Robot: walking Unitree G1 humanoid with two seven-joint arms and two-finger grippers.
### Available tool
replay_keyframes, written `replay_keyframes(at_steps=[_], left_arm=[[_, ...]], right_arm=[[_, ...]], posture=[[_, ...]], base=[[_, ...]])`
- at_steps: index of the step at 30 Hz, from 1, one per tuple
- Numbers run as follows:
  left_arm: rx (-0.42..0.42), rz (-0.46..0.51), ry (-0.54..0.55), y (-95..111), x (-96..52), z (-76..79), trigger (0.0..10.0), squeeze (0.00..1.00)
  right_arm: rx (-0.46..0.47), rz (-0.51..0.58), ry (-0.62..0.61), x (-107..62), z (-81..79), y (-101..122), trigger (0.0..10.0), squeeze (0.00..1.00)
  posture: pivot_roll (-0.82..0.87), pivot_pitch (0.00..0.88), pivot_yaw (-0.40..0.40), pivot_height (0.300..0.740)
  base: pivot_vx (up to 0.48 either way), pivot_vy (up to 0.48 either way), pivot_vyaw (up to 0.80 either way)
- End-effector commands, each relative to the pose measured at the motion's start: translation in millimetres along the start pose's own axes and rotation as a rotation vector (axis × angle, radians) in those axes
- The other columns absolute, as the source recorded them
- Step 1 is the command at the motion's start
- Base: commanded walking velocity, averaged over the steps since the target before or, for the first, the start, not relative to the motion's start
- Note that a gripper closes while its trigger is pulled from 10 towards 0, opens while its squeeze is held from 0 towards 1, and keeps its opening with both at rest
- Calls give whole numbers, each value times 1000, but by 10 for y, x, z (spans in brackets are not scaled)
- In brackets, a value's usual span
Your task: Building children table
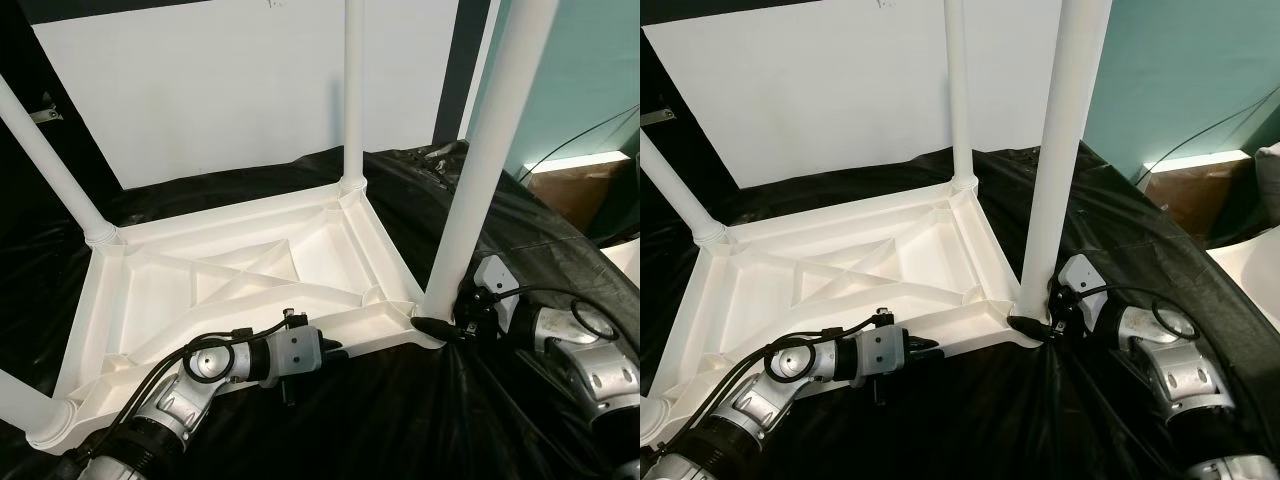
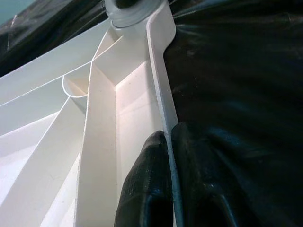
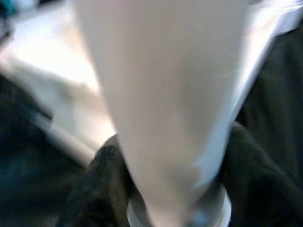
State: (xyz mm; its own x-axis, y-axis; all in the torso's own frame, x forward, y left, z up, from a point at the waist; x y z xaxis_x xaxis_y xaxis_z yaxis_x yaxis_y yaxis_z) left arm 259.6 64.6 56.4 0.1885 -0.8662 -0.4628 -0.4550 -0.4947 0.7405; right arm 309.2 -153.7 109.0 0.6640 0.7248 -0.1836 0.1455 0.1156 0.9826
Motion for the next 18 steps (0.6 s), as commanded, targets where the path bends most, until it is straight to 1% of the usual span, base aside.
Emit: replay_keyframes(at_steps=[1,2,3,4,5,7,8,9,10,11,12,13,14,15,16,17,18], left_arm=[[-202,-180,-248,-474,-13,750,10000,0],[-202,-180,-248,-474,-13,750,10000,0],[-202,-180,-247,-471,-14,747,10000,0],[-203,-179,-246,-467,-15,745,10000,0],[-203,-179,-246,-467,-15,745,10000,0],[-202,-178,-246,-460,-13,743,10000,0],[-202,-178,-246,-460,-13,743,10000,0],[-202,-177,-246,-458,-12,740,10000,0],[-201,-177,-246,-457,-12,738,10000,0],[-200,-177,-246,-456,-12,738,10000,0],[-200,-177,-246,-456,-12,738,10000,0],[-200,-178,-247,-458,-13,738,10000,0],[-200,-178,-247,-458,-13,738,10000,0],[-200,-178,-248,-459,-14,739,10000,0],[-200,-178,-248,-459,-14,739,10000,0],[-200,-178,-250,-460,-12,741,10000,0],[-200,-178,-250,-460,-12,741,10000,0]], right_arm=[[29,128,-116,110,-31,143,0,0],[29,128,-116,110,-31,143,0,0],[54,199,-216,141,-33,197,0,0],[90,249,-315,153,-53,201,0,0],[90,249,-315,153,-53,201,0,0],[148,279,-451,143,-106,122,0,0],[148,279,-451,143,-106,122,0,0],[171,288,-516,116,-123,73,0,0],[191,293,-596,68,-105,19,0,0],[203,296,-647,31,-92,-15,0,0],[203,296,-647,31,-92,-15,0,0],[207,299,-707,-14,-60,-41,0,0],[207,299,-707,-14,-60,-41,0,0],[203,305,-772,-64,-9,-50,0,0],[203,305,-772,-64,-9,-50,0,0],[199,312,-823,-101,37,-46,0,0],[199,312,-823,-101,37,-46,0,0]], posture=[[-10,4,5,740],[-10,4,5,740],[-10,4,6,740],[-12,5,5,740],[-12,5,5,740],[-12,5,5,740],[-12,5,5,740],[-11,6,6,740],[-11,6,7,740],[-11,7,8,740],[-11,7,8,740],[-11,7,10,740],[-11,7,10,740],[-12,7,12,740],[-12,7,12,740],[-12,6,12,740],[-12,6,12,740]], base=[[0,0,0],[0,0,0],[0,0,0],[0,0,0],[0,0,0],[0,0,0],[0,0,0],[0,0,0],[0,0,0],[0,0,0],[0,0,0],[0,0,0],[0,0,0],[0,0,0],[0,0,0],[0,0,0],[0,0,0]])
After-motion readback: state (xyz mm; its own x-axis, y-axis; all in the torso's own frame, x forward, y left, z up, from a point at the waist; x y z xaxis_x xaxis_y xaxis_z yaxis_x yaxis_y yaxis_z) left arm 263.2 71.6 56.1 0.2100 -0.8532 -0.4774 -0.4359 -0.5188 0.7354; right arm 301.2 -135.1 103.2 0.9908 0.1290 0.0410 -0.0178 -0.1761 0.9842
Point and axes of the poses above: a point about 5 cm out from each wrist's last joint towards the gripper, its own x axis pointing out of the wrist towards the gripper, its own y axis along the axis of the wrist's last joint, z = x × y, the point moved 5 cm from there along x, pointing out of the wrist towards the gripper, and after that the axes turned 10 degrees about x, right-handed, at the moved point
